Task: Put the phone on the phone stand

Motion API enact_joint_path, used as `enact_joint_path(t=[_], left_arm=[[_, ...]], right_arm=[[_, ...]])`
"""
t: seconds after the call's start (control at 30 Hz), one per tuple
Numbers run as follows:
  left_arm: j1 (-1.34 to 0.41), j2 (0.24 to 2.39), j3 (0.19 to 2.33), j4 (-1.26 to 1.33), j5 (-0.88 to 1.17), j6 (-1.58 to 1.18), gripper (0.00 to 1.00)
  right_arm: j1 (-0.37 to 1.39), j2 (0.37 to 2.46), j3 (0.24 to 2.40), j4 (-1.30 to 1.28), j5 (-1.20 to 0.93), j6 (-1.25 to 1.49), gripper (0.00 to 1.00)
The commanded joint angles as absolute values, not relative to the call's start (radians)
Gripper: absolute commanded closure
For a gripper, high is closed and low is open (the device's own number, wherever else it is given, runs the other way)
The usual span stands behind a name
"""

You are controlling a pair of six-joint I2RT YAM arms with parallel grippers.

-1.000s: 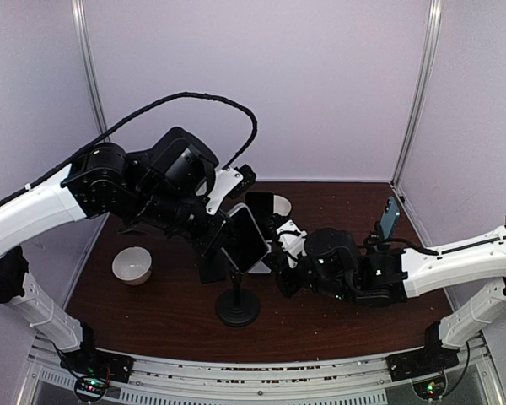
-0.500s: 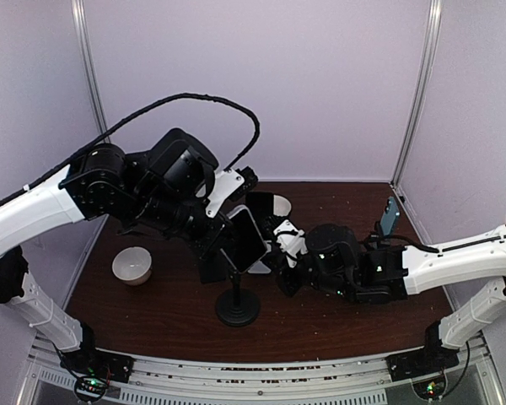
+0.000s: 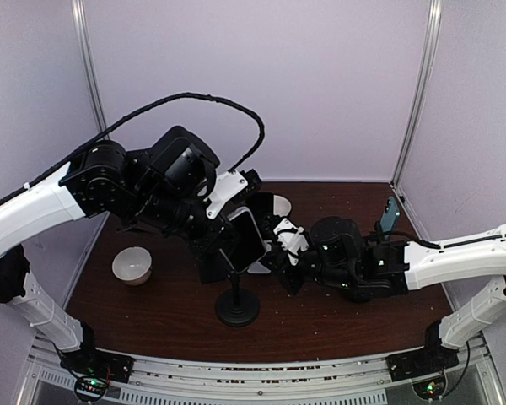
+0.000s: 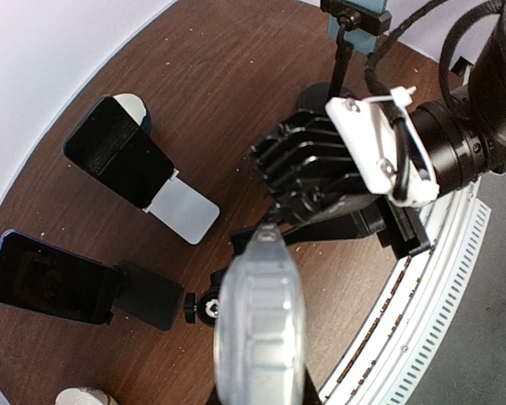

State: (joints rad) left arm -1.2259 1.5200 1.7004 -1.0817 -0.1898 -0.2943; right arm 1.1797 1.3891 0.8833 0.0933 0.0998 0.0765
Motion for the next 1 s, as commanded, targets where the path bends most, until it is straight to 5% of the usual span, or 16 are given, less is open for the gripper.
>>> enact_joint_path(t=[0.0, 0.37, 0.63, 0.97], left_arm=[[-1.201, 1.599, 1.624, -1.435, -0.188, -0.164, 1.0], [-1.201, 1.597, 1.649, -1.408, -0.191, -0.122, 1.0], [-1.195, 1.602, 1.656, -1.428, -0.2, -0.104, 1.0], [-1.168, 1.583, 1.641, -1.435, -0.169, -0.072, 1.0]], right_arm=[[1.181, 1.309, 0.897, 0.252, -0.016, 0.028, 0.88], [1.114, 1.26, 0.86, 0.229, -0.205, -0.023, 0.75], [1.029, 1.246, 0.885, 0.11, -0.407, -0.114, 0.26], [0.944, 1.434, 1.092, -0.115, -0.612, -0.32, 0.19]])
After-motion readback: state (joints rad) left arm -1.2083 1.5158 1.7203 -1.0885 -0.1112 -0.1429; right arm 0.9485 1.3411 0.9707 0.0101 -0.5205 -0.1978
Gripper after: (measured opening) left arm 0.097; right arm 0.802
